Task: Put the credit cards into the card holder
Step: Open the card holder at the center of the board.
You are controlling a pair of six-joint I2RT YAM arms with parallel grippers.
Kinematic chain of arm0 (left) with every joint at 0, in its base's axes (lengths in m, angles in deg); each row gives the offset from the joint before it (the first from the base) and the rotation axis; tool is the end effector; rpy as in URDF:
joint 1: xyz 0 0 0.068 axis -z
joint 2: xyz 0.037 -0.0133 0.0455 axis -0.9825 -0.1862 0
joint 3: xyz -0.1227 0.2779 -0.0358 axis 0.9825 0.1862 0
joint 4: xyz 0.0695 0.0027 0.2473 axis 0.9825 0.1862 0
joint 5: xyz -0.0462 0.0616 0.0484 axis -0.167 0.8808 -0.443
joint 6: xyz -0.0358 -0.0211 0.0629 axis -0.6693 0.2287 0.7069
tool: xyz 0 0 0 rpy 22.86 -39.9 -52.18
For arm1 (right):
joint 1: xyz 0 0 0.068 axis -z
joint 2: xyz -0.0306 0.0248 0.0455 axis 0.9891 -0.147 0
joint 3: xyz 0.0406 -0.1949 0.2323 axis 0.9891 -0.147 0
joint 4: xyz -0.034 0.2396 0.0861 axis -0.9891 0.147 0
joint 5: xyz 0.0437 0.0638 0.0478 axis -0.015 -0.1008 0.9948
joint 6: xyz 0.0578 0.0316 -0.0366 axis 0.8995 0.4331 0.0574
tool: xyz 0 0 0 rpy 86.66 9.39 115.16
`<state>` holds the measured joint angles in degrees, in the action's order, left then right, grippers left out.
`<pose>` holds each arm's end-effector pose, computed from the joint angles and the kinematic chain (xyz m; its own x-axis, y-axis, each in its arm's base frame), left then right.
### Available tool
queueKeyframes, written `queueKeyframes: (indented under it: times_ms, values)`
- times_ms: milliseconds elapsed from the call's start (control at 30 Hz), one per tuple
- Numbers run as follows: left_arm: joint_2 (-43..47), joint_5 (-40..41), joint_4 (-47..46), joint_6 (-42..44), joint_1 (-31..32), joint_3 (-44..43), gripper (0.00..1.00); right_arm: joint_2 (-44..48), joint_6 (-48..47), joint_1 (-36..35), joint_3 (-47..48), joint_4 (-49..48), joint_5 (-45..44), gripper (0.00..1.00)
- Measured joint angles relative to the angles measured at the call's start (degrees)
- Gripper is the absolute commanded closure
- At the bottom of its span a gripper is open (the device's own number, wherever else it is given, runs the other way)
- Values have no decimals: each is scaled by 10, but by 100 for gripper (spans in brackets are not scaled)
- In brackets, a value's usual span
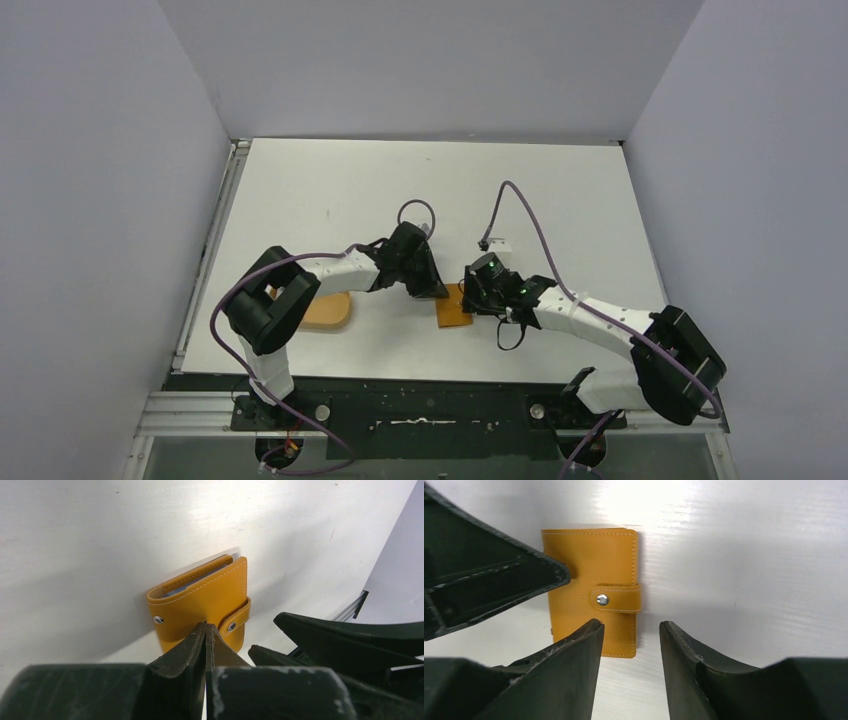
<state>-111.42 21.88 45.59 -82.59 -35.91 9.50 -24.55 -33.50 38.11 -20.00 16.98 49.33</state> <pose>0.2700 -0.2793 0.1623 -0.9660 -0.1872 -0.1782 -0.0271 0.7591 -0.6504 0.1861 0.1666 0.1877 -0.8728 0.0939 -0.4789 -0.0689 0.9478 0.3114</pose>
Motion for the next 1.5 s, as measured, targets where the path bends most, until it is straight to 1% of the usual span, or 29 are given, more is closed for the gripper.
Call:
queueKeyframes:
  times_ms: [233, 467, 733, 1167, 1500]
  values:
    - [-1, 0, -1, 0, -1, 2, 100, -16, -19, -31, 45, 17, -29, 52]
    - [-5, 3, -3, 0, -4, 10, 100, -70, -35, -55, 87, 39, -58, 44]
    - [-12, -4, -11, -1, -7, 12, 100, -103, -47, -77, 116, 56, -88, 43]
    - [-17, -15, -21, -2, -12, 16, 100, -163, -63, -88, 137, 76, -128, 44]
    - [-19, -25, -28, -5, -15, 19, 100, -185, -72, -96, 165, 105, -159, 55]
